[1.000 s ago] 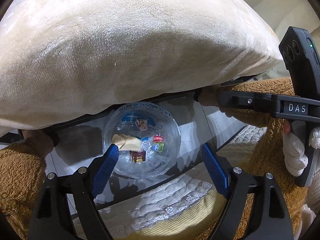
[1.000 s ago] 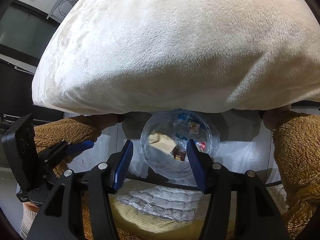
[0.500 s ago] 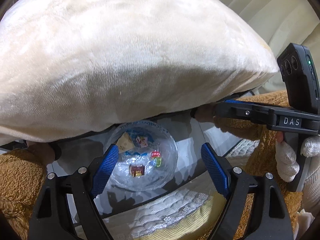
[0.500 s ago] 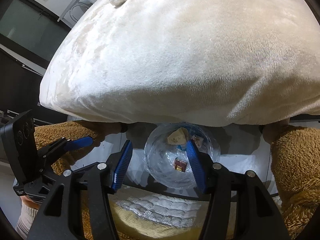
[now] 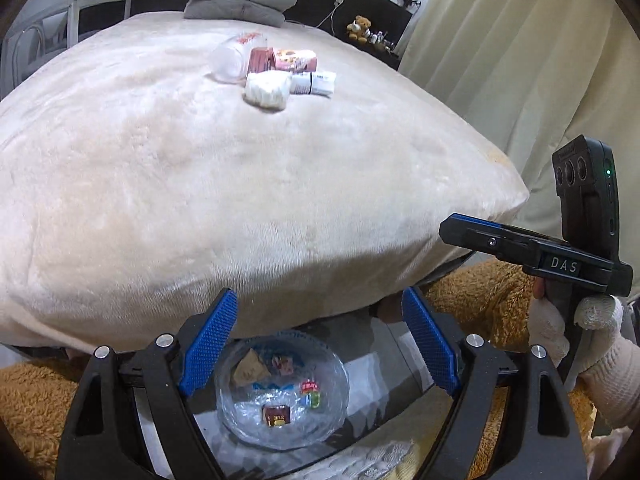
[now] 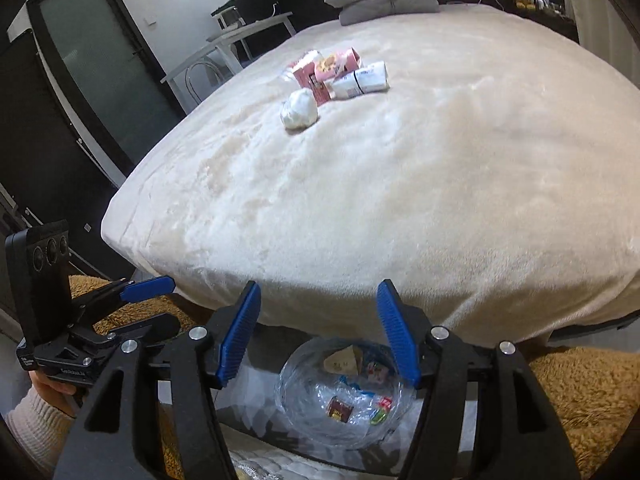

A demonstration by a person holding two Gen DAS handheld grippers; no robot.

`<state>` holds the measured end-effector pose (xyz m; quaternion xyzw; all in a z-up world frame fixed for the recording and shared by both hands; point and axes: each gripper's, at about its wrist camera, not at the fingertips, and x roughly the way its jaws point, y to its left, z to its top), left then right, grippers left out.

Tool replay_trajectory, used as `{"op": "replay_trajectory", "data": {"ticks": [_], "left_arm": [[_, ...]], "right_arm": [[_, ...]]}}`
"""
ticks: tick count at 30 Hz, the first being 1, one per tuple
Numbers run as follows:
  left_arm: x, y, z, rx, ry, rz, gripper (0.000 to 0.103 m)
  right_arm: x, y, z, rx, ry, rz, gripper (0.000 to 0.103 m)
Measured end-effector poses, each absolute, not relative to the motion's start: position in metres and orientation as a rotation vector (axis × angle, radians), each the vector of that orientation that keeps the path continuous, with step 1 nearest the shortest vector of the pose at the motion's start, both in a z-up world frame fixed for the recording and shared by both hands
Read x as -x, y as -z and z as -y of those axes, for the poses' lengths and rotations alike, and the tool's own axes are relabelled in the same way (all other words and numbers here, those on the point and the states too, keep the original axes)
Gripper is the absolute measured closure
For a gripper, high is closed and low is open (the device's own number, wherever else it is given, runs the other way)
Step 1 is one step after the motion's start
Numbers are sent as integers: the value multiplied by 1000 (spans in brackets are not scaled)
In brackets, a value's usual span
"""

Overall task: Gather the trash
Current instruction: 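Raise both tools back over the remaining trash on the bed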

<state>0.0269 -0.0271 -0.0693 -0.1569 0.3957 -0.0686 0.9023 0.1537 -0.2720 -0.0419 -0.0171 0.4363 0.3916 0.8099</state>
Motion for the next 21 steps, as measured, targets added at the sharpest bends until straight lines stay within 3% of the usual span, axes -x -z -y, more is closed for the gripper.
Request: {"op": "replay_trajectory", "data": {"ticks": [21], "left_arm": [[-93,11,-32,367,53,-669,20]], "right_arm": [[-256,4,217,129,-771,-781,32]]}}
